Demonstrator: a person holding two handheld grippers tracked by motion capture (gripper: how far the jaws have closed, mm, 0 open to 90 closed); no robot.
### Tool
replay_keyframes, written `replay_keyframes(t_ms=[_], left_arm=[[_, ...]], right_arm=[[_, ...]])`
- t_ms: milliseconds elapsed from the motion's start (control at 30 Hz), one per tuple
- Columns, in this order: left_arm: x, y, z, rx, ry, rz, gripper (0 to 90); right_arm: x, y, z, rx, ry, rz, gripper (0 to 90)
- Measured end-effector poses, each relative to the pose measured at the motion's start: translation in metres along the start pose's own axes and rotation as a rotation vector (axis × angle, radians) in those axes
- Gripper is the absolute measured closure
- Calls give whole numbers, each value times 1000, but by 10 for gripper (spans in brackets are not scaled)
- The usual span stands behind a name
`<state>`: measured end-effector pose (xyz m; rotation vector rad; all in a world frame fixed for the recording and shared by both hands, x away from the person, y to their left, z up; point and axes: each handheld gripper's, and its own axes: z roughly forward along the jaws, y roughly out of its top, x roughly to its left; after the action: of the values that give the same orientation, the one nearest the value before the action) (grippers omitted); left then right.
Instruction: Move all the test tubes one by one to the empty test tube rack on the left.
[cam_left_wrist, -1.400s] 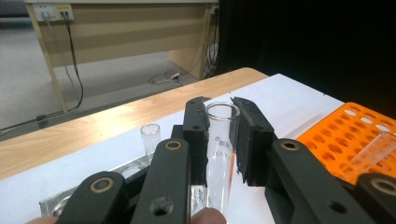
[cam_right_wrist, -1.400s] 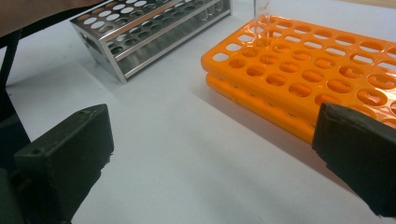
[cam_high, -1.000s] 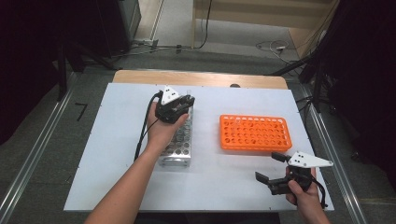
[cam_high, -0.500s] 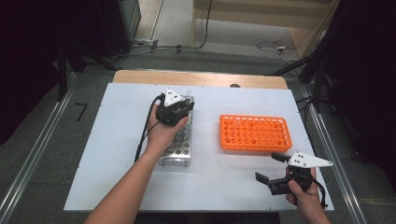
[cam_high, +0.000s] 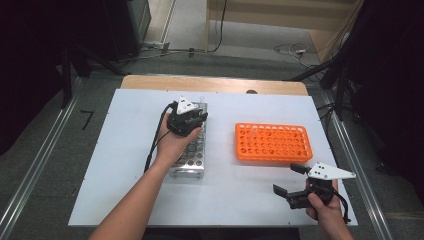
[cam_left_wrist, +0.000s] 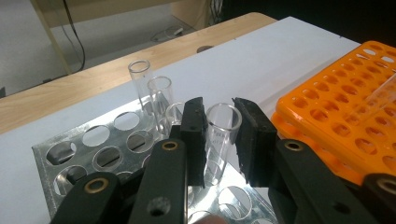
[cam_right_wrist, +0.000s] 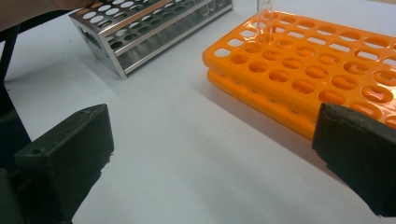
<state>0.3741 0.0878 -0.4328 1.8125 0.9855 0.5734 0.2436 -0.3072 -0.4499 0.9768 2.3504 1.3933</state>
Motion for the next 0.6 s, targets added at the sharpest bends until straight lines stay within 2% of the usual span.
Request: replay_keyframes(t_ms=[300,500,600], left_arm=[[0,2,-7,-19,-23,-34,632],[-2,3,-23,-51,-53,-76,378],[-3,3,-33,-65,-70,-80,277]], right_arm=[[-1,0,0,-1,1,1,0],[-1,1,1,-2,7,5,0],[-2,3,2,-1,6,5,0]])
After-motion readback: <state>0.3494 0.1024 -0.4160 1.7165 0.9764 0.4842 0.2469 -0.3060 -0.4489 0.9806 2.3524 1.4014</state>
